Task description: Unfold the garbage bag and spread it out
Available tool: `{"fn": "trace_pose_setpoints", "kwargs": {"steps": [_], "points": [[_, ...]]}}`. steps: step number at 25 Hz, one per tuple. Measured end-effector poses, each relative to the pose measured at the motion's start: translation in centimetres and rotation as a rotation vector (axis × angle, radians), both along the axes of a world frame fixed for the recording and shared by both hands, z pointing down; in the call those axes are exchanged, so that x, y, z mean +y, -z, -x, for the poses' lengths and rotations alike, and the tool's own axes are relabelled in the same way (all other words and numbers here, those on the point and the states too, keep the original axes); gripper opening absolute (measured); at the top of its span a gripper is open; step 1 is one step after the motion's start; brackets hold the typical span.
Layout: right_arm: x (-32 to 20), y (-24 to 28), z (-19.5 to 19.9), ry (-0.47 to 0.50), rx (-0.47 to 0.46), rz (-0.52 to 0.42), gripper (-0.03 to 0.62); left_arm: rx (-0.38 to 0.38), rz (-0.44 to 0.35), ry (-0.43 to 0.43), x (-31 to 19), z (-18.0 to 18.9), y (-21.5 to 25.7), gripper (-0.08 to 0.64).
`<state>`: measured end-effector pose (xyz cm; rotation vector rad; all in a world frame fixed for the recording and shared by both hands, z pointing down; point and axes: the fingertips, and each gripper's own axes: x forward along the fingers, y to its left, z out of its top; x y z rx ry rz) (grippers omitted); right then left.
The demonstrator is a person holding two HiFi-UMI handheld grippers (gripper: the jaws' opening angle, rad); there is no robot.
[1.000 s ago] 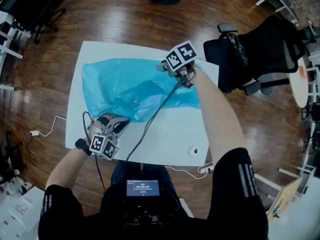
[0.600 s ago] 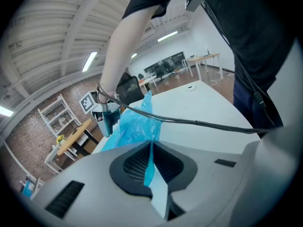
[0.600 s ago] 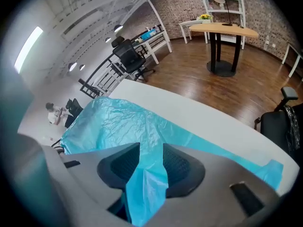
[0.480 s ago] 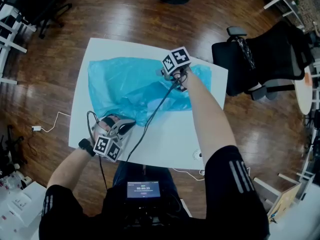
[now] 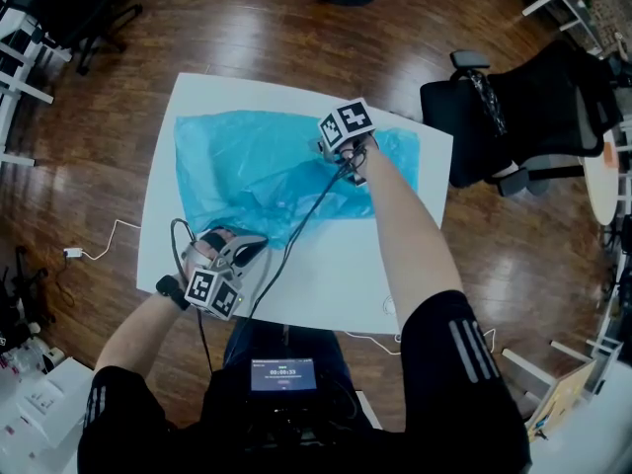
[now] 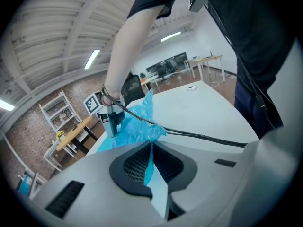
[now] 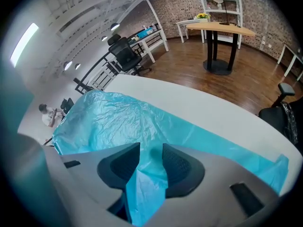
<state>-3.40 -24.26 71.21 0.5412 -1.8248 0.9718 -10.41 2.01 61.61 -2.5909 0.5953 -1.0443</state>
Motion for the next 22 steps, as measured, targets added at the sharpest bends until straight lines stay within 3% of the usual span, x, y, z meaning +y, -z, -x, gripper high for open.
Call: {"fn": "trace_pose_setpoints", "kwargs": {"steps": [13,22], "points": [[-2.1,-0.1,-2.2,-0.076,0.092,-0.102,0.183,0.013,0.039,0.049,0.5,2.6,-0.8,0.026],[-2.2,-0.1,-2.3,-0.082,0.099,-0.120,0.183,0.000,0.094,0.088,2.6,5.2,-2.1,0.026]]}}
